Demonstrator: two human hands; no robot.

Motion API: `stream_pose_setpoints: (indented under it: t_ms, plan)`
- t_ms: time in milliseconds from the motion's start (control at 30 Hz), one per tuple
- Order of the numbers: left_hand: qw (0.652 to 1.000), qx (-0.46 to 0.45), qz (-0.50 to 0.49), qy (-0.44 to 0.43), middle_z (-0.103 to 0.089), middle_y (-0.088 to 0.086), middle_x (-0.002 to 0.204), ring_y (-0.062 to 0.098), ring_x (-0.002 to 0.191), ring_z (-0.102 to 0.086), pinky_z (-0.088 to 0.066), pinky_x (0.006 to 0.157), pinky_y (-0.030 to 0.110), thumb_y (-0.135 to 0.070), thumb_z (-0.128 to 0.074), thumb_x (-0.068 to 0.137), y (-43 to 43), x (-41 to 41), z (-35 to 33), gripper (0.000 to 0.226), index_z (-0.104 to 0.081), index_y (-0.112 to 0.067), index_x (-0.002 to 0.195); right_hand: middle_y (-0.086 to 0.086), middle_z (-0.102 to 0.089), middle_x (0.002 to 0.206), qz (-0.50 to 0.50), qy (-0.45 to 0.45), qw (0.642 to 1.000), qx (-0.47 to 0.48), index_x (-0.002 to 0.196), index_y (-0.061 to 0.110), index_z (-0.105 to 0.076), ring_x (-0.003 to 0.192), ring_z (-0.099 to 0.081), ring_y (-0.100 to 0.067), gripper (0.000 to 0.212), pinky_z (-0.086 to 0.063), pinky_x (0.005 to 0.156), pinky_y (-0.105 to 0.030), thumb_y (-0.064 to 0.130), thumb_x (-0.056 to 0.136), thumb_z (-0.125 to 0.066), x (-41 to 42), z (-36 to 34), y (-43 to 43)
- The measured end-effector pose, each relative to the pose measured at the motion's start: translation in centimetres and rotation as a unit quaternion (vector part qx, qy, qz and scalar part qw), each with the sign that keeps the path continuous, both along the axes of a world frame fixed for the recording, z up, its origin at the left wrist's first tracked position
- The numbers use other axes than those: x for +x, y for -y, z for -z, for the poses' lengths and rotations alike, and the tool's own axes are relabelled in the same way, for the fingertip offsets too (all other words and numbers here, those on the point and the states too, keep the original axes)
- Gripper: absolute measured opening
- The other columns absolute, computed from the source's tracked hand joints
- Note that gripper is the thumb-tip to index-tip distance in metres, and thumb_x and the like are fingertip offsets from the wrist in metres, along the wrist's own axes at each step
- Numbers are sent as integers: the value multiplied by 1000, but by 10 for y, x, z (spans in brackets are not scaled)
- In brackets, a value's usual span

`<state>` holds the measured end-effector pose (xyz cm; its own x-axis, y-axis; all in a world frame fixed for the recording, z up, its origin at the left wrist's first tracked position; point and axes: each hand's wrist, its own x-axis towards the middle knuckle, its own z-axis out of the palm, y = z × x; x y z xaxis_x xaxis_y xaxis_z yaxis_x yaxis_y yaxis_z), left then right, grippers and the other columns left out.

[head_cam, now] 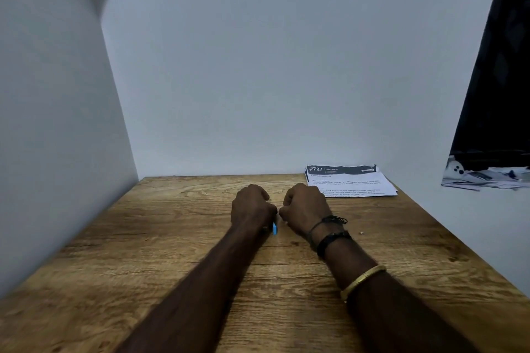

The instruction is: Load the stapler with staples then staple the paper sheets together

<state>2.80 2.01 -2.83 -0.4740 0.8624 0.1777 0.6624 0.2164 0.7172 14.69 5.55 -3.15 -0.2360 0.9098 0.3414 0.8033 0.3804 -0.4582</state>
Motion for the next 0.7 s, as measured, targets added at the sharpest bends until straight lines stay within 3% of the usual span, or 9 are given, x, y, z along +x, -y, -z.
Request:
stream_pose_setpoints:
  t_ms: [367, 500, 600, 700]
  plan:
    - [1000, -2, 8, -16, -72, 5, 112, 22, 105, -67, -57, 90, 36, -21, -78, 75, -5, -3, 4, 36, -72, -16, 110, -8, -75, 95, 2, 8, 1000, 2, 90, 14, -76, 95, -69, -27, 18, -59, 78, -33, 27, 78, -75, -1, 1, -3]
    - [999, 7, 19, -34, -75, 4, 100, 21, 96, -69, -58, 83, 35, -26, -72, 79, -6, -4, 5, 23, -75, -16, 100, -8, -75, 94, 2, 2, 1000, 4, 90, 14, -75, 93, -69, -28, 19, -55, 73, -30, 28, 77, -74, 0, 2, -3]
    - [998, 7, 23, -51, -75, 2, 100, 19, 93, -68, -52, 75, 30, -32, -69, 82, -7, -5, 9, 26, -74, -16, 102, -6, -76, 92, 4, -12, 1000, -6, 90, 16, -77, 93, -69, -25, 19, -51, 70, -26, 29, 77, -73, 2, 2, -4]
    - [998, 31, 25, -39, -74, 2, 103, 18, 95, -67, -46, 73, 27, -40, -67, 86, -5, -5, 13, 32, -73, -16, 107, -4, -75, 104, 10, -44, 999, -12, 100, 19, -76, 103, -67, -24, 24, -51, 79, -27, 32, 80, -71, 6, 3, -6]
